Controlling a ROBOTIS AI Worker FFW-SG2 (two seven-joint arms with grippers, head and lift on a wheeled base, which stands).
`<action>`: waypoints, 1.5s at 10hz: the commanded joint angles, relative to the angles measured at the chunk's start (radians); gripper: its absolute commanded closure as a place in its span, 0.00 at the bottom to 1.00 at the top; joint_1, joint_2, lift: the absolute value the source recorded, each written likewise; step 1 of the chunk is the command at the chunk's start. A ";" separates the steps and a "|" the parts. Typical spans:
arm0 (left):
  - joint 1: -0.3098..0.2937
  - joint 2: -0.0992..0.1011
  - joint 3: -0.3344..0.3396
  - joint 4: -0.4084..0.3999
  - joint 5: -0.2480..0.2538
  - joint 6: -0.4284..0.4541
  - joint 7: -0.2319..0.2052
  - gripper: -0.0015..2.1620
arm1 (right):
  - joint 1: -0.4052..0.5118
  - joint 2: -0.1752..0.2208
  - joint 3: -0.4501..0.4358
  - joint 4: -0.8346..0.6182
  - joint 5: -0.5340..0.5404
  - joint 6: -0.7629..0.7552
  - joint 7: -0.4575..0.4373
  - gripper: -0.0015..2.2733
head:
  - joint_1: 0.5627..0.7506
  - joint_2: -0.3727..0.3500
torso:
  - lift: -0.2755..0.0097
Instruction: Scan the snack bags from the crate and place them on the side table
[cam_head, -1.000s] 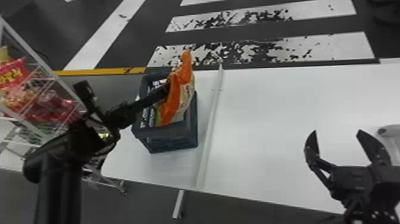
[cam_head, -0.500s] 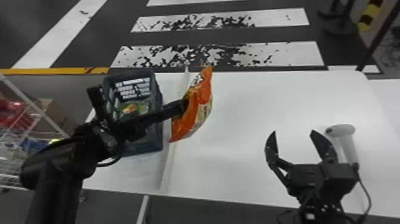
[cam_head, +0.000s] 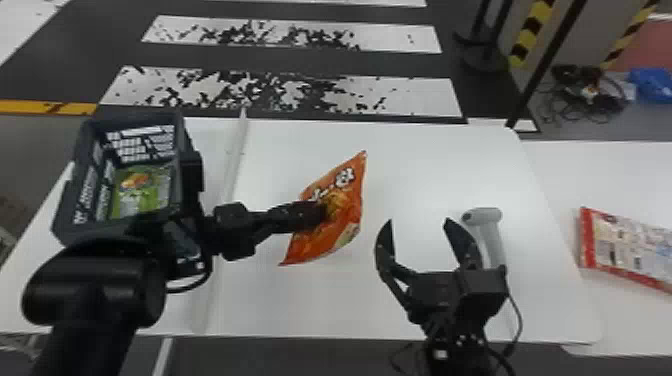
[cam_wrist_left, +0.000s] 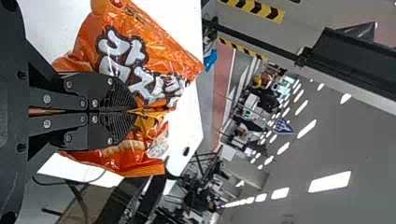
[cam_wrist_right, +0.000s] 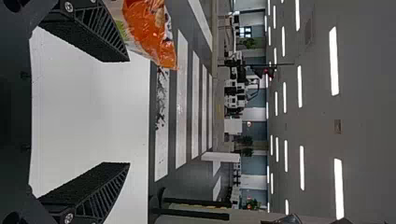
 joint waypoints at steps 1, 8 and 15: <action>-0.023 -0.027 -0.066 0.061 -0.116 -0.097 0.030 0.99 | 0.001 0.000 -0.002 0.000 -0.003 0.000 -0.001 0.04 | 0.70 0.41 | 0.79; -0.028 -0.055 -0.152 0.125 -0.182 -0.238 0.165 0.01 | 0.003 0.002 -0.004 0.000 -0.006 0.000 -0.002 0.04 | 0.70 0.29 | 0.79; 0.215 -0.046 0.095 -0.105 -0.081 -0.487 0.401 0.01 | 0.014 0.003 0.001 -0.049 -0.009 0.101 -0.030 0.04 | 0.70 0.45 | 0.79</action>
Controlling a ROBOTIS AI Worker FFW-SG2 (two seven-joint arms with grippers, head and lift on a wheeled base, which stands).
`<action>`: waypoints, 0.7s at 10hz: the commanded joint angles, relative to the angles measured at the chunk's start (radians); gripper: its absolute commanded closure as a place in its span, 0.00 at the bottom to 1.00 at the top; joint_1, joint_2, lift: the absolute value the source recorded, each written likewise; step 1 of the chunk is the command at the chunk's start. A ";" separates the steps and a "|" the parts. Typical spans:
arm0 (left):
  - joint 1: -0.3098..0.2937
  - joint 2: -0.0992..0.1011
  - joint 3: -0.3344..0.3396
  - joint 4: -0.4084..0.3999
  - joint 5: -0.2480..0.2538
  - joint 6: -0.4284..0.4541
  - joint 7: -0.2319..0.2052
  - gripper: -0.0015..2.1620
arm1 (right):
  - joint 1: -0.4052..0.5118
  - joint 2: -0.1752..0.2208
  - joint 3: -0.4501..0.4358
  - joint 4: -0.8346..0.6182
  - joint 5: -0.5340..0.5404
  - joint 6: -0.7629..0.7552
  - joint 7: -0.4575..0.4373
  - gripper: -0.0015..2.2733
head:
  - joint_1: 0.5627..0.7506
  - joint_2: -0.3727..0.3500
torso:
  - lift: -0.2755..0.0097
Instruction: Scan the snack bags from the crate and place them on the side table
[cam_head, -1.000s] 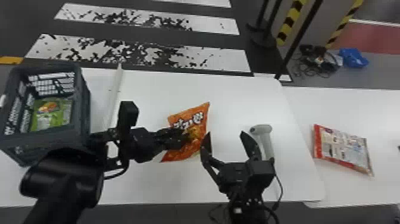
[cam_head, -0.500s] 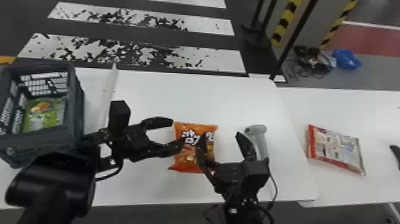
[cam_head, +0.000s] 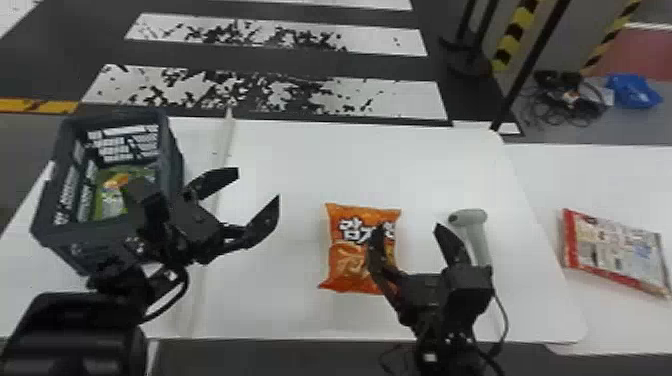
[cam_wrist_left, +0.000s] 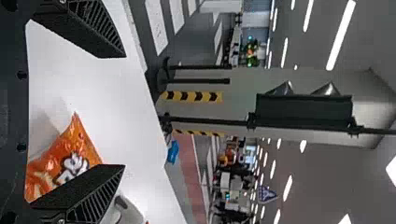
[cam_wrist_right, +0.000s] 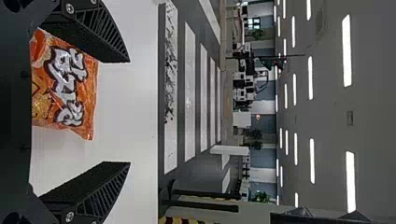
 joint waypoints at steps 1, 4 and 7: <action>0.039 0.000 0.051 -0.043 0.039 -0.010 0.053 0.01 | 0.003 0.000 0.001 -0.019 0.005 0.041 -0.003 0.04 | 0.70 0.50 | 0.79; 0.079 -0.003 0.106 -0.109 0.103 0.048 0.194 0.01 | 0.006 -0.002 0.001 -0.040 -0.006 0.118 0.003 0.05 | 0.70 0.61 | 0.79; 0.145 -0.006 0.112 -0.190 0.122 0.101 0.344 0.01 | 0.006 -0.003 -0.034 -0.111 -0.082 0.348 0.071 0.04 | 0.70 0.69 | 0.79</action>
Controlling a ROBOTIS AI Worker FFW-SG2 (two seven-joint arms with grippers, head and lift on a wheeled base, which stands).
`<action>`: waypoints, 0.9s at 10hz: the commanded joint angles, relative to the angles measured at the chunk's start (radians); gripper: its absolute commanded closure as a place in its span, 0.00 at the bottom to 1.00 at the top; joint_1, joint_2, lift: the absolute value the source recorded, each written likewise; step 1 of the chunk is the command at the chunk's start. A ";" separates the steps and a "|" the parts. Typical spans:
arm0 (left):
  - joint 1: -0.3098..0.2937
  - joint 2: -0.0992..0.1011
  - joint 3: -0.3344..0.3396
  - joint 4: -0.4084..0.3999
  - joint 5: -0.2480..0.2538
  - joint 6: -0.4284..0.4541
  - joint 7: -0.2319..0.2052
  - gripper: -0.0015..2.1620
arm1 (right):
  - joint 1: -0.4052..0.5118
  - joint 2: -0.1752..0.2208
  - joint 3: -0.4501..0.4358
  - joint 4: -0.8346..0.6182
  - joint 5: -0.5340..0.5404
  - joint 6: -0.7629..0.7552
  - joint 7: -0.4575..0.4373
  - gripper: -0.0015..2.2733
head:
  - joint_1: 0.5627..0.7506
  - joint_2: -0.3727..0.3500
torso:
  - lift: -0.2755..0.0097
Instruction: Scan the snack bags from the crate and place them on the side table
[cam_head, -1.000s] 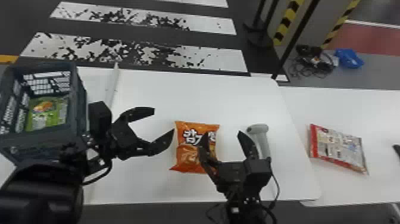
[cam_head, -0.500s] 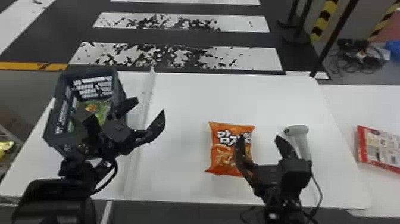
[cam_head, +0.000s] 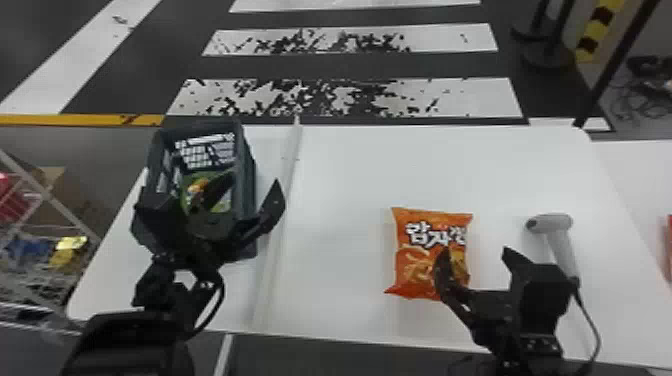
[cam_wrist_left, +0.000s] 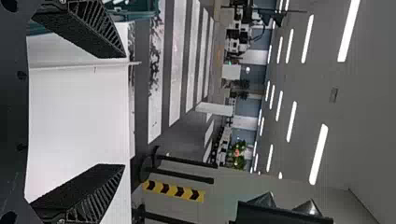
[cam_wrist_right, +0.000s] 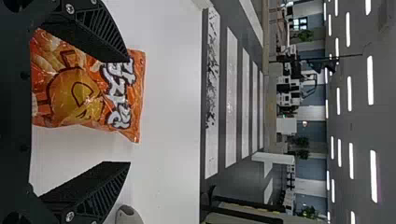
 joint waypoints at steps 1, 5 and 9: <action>0.033 0.000 0.003 -0.043 -0.002 0.044 0.028 0.01 | -0.003 0.002 -0.042 -0.035 -0.068 0.139 0.055 0.04 | 0.70 0.71 | 0.79; 0.095 0.000 0.008 -0.106 -0.004 0.053 0.089 0.01 | -0.086 0.011 -0.182 -0.023 -0.215 0.455 0.239 0.05 | 0.70 0.74 | 0.79; 0.099 0.001 0.011 -0.106 -0.007 0.056 0.086 0.01 | -0.189 0.011 -0.252 0.069 -0.266 0.627 0.339 0.05 | 0.70 0.72 | 0.79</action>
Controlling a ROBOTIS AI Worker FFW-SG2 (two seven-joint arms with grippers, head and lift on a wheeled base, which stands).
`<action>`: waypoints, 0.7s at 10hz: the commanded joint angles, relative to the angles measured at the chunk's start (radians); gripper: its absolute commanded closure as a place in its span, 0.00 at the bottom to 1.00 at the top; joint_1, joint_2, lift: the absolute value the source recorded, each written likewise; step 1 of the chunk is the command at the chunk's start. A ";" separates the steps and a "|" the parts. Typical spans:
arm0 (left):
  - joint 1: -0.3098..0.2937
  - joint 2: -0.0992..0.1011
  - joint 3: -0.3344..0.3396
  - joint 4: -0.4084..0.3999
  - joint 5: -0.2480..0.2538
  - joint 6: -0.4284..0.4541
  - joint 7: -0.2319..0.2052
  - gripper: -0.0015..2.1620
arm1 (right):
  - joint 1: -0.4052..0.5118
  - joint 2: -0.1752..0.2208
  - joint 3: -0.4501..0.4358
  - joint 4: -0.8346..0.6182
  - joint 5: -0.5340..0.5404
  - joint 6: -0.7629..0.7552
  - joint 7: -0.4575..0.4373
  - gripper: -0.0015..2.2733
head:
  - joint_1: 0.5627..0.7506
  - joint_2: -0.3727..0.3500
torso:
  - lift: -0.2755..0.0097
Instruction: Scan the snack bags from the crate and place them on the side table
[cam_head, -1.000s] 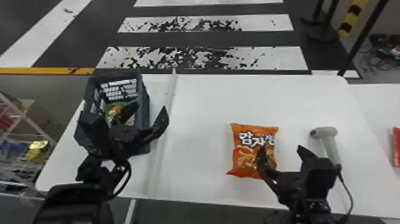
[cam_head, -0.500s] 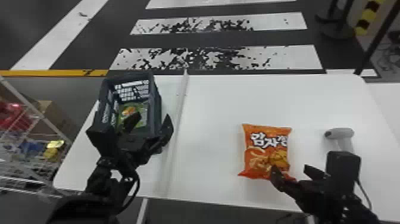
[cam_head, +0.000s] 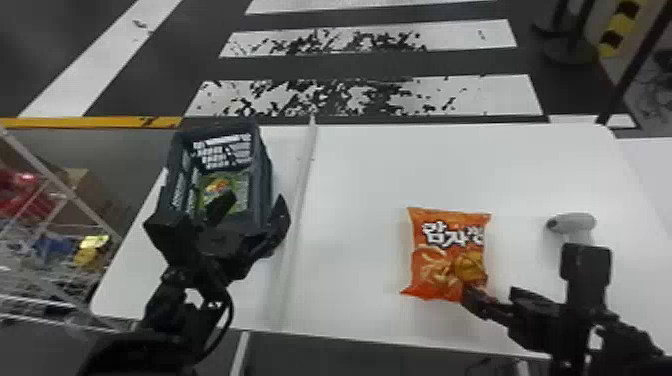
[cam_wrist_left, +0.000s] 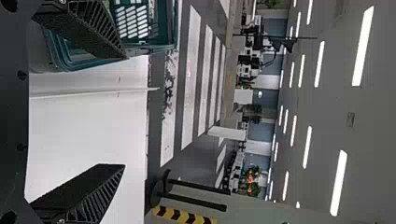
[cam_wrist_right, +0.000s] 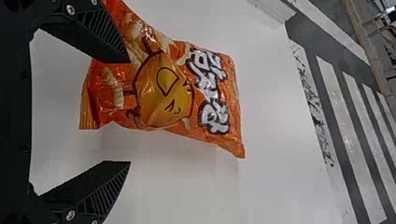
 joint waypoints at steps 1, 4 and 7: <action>0.000 0.000 0.004 0.001 0.003 0.003 -0.002 0.01 | -0.035 0.000 -0.015 0.037 -0.023 0.058 0.022 0.05 | 0.70 0.73 | 0.79; 0.000 0.002 0.006 0.005 0.004 0.025 -0.006 0.01 | -0.080 0.005 -0.056 0.094 -0.086 0.061 0.111 0.34 | 0.70 0.75 | 0.79; -0.001 0.005 0.006 0.012 0.006 0.025 -0.012 0.01 | -0.092 0.011 -0.073 0.134 -0.080 0.003 0.148 0.98 | 0.70 0.75 | 0.79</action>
